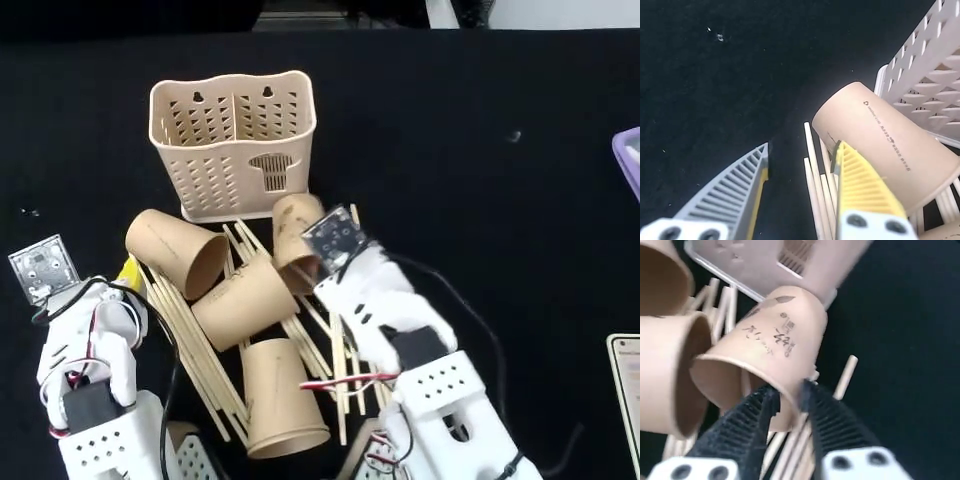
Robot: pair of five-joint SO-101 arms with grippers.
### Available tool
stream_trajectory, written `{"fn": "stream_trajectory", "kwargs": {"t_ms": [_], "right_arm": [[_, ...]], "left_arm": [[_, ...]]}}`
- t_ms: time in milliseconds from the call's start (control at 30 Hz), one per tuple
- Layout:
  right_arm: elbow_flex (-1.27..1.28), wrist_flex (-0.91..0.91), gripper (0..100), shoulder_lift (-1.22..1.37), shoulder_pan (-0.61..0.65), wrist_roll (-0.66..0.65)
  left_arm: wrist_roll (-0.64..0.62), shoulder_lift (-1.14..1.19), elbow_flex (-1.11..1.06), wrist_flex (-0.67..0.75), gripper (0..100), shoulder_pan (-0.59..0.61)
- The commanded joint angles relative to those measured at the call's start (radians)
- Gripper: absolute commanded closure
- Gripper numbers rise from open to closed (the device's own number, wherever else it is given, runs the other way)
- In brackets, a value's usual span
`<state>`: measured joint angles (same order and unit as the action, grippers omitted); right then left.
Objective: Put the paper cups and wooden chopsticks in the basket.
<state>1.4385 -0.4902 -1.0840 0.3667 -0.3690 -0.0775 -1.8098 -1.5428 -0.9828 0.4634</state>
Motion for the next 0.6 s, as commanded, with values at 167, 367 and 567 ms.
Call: {"fn": "stream_trajectory", "kwargs": {"t_ms": [167, 367, 567], "right_arm": [[-0.372, -0.442, 98.8, -0.133, -0.153, 0.075], [-0.567, -0.66, 98.8, -0.272, -0.155, 0.075], [-0.533, -0.555, 98.8, -0.309, -0.155, 0.077]], "left_arm": [[-0.005, -0.011, 0.008, 0.021, 78, 0.01], [-0.005, -0.011, 0.008, 0.021, 78, 0.01], [-0.003, -0.011, 0.008, 0.02, 78, 0.01]]}}
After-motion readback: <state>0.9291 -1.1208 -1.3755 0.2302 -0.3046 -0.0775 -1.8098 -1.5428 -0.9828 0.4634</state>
